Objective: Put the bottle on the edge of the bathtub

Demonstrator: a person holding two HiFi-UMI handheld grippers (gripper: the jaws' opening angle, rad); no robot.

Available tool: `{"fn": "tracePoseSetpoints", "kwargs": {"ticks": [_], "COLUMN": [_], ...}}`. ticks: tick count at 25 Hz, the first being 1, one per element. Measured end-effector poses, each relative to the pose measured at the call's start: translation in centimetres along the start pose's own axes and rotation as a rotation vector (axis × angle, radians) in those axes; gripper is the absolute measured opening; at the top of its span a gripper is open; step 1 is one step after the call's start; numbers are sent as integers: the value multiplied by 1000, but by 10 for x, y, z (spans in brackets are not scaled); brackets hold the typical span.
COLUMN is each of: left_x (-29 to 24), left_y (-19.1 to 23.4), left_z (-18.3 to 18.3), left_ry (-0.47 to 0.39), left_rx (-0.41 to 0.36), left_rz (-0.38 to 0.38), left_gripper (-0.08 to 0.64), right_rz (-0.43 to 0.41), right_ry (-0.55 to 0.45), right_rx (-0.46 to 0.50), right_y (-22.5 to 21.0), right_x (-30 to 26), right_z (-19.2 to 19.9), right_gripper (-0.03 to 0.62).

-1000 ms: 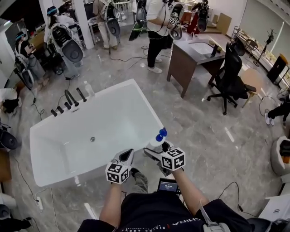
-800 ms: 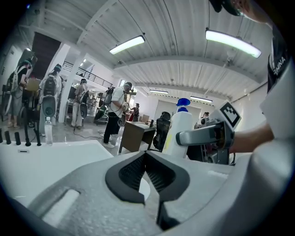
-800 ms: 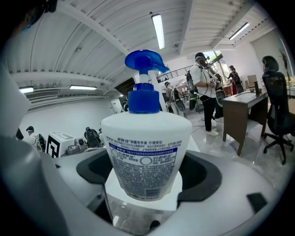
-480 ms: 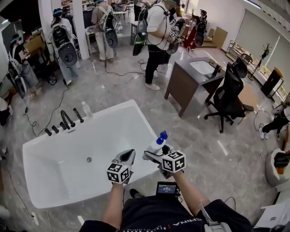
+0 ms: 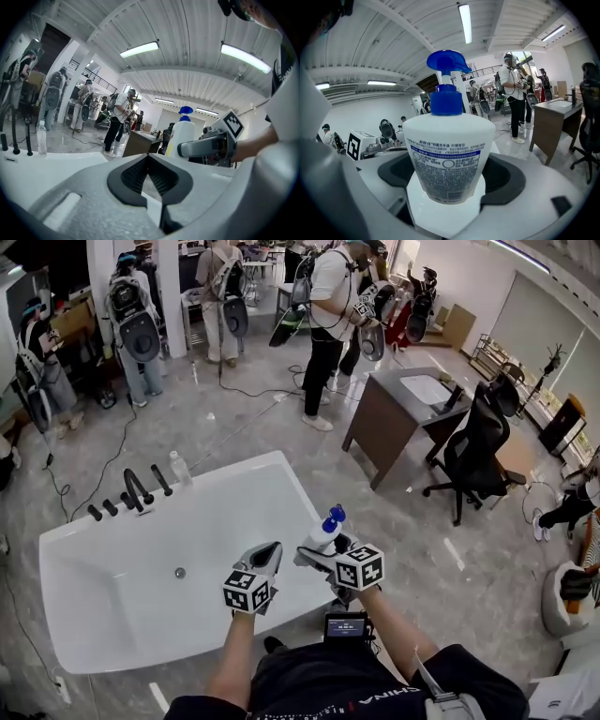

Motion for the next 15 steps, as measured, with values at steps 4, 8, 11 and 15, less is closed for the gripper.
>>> {"fn": "tracePoseSetpoints", "kwargs": {"ticks": [4,8,11,15], "left_x": [-14,-40,-65,-122], "left_y": [11,33,63,105], "left_z": [-12,-26,-35,-42], "left_ry": [-17,-45,-58,-56], "left_rx": [-1,2,17,47], "left_rz": [-25,-77,-137,-218], "left_gripper": [9,9,9,9], "right_rz": [-6,-35,-59,-83], "right_ry": [-7,-11,7,38], "right_rx": [-15,-12,7,24], "right_y": [-23,-59,-91,-153], "right_x": [-17,-46,-84,-145], "right_z": [-9,-18,-21,-22], "right_gripper": [453,453,454,453]}}
Point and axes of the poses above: the fingertips, and each gripper's own axes: x backward along the fingers, y to its left, z out of its underside, the point moved 1 cm from there along x, backward along the fingers, and after that the axes turned 11 degrees about x, right-handed, at the moved point
